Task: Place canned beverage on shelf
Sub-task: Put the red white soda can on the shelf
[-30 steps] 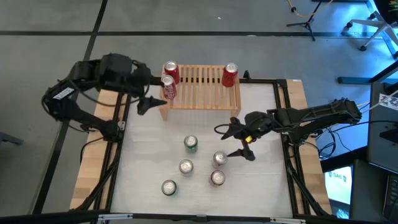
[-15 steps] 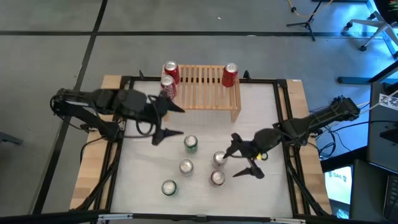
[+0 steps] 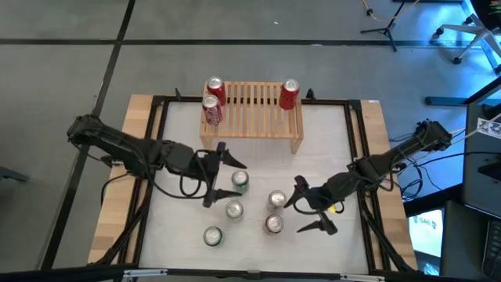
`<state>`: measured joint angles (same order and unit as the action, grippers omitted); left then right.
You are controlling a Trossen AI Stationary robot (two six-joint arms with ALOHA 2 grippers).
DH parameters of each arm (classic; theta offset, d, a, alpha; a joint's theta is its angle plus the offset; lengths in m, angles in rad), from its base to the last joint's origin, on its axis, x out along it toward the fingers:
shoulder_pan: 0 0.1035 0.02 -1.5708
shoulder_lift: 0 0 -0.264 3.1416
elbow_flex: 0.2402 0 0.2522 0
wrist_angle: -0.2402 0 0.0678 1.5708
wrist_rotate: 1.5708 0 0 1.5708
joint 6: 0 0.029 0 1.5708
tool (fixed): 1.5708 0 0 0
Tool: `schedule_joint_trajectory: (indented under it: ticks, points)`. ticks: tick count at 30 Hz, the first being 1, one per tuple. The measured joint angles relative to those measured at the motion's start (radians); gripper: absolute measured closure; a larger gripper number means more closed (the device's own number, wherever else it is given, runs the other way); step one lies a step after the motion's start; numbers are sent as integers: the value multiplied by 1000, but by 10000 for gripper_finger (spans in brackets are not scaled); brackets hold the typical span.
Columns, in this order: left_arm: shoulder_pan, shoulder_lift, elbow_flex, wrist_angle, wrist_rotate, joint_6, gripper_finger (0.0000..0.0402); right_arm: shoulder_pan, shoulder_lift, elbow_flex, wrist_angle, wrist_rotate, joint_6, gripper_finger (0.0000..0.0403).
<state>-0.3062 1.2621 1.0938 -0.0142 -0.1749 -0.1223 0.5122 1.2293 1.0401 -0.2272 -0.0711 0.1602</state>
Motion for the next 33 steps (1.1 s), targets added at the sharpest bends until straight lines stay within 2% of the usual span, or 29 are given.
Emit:
schedule_joint_trajectory:
  ticks: [10,14,19,27,33]
  points:
    - [-19,0,-35,33,-5,-2,20,-1,11,57,-10,-28,-85,33]
    - [-18,0,-35,33,-67,1,20,-1,57,116,-63,-53,-122,33]
    - [-18,7,-35,35,-129,2,20,-2,168,221,-227,-52,-176,33]
    - [-17,29,-35,30,-157,2,20,-2,370,386,-433,-52,-310,33]
    - [-16,33,-34,31,-161,10,20,-2,485,460,-525,-42,-379,33]
